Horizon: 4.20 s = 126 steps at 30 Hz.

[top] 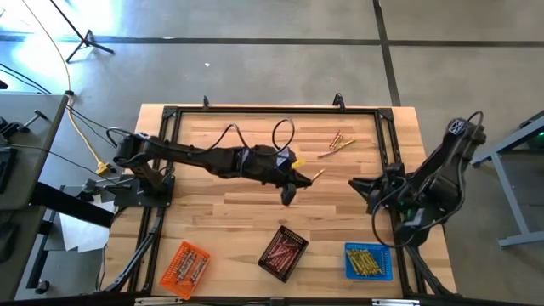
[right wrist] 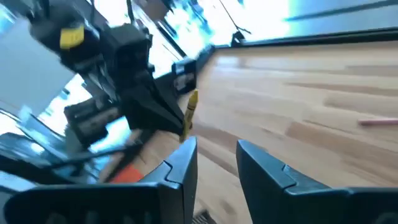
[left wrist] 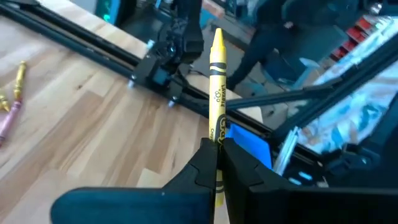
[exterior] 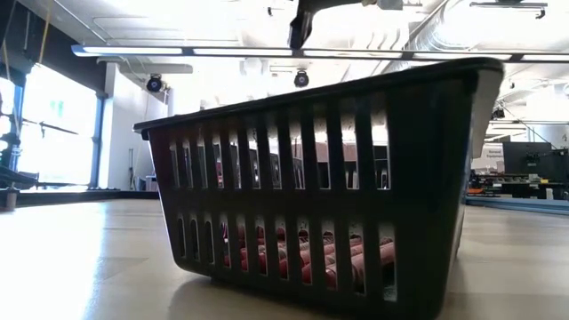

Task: Sort crayons
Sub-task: Put the yellow crayon into the blue bin, then put the red crayon into the black bin

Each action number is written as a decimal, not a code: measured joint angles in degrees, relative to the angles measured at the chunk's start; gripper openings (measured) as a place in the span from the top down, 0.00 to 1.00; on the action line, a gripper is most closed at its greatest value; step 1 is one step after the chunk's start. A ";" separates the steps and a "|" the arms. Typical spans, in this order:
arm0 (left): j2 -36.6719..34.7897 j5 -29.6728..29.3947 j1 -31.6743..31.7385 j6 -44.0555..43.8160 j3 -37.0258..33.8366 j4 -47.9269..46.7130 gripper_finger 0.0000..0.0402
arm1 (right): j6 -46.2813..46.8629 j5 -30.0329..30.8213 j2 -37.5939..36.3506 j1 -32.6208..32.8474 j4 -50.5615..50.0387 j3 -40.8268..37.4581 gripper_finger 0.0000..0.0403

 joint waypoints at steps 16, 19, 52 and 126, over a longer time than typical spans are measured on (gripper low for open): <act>0.00 -5.93 -1.52 -7.27 0.00 4.24 1.00 | -9.22 10.04 -4.54 -5.83 37.71 -19.20 0.55; 0.00 -5.98 -1.52 -8.85 0.00 4.24 1.00 | -15.15 9.40 -4.55 -8.79 42.95 -19.20 0.53; 0.00 -5.92 0.00 -8.12 0.02 4.20 0.98 | -39.16 -12.99 1.18 -28.91 70.83 -19.20 0.73; 9.04 6.14 7.56 5.82 0.02 0.75 0.75 | -16.83 -74.00 7.13 -4.70 37.99 -19.13 0.81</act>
